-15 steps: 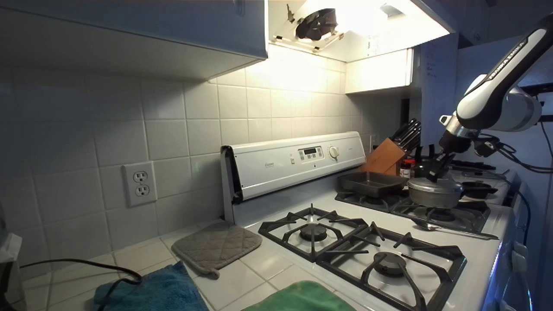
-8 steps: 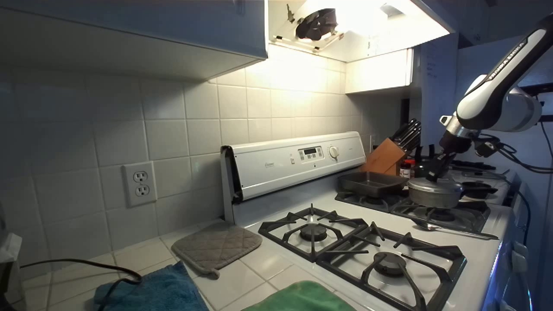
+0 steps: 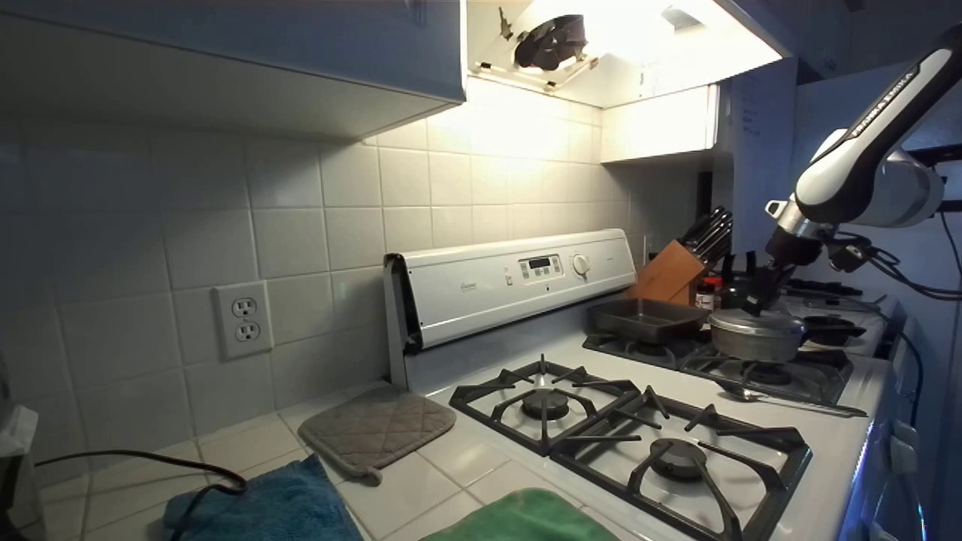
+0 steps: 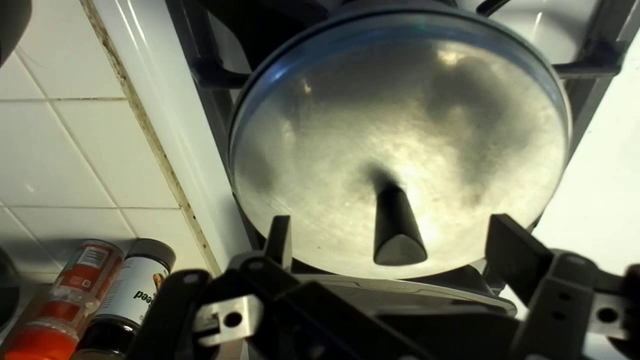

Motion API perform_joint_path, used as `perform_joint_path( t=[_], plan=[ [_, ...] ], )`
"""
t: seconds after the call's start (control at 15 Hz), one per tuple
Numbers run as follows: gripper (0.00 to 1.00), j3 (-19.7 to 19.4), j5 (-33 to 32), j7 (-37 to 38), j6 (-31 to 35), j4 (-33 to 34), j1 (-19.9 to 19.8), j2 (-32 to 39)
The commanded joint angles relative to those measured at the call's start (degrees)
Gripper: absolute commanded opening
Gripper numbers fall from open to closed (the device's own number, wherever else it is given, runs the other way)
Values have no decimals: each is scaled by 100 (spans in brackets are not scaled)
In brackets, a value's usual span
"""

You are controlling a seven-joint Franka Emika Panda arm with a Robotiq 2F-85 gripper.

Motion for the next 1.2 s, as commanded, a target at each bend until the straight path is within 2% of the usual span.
perform_joint_path(
  t=[0.0,0.33,0.73,1.13],
  plan=[
    [100,-122,-90,-712,-660,-27,-116,-378],
    [100,-434,-511,-1548,-1590,140,-358,-584],
    [100,-735,-807,-2414,-1905,220,-454,-552],
    [100,-801,-1189,-2644,-2311,254,-545,-446]
  ],
)
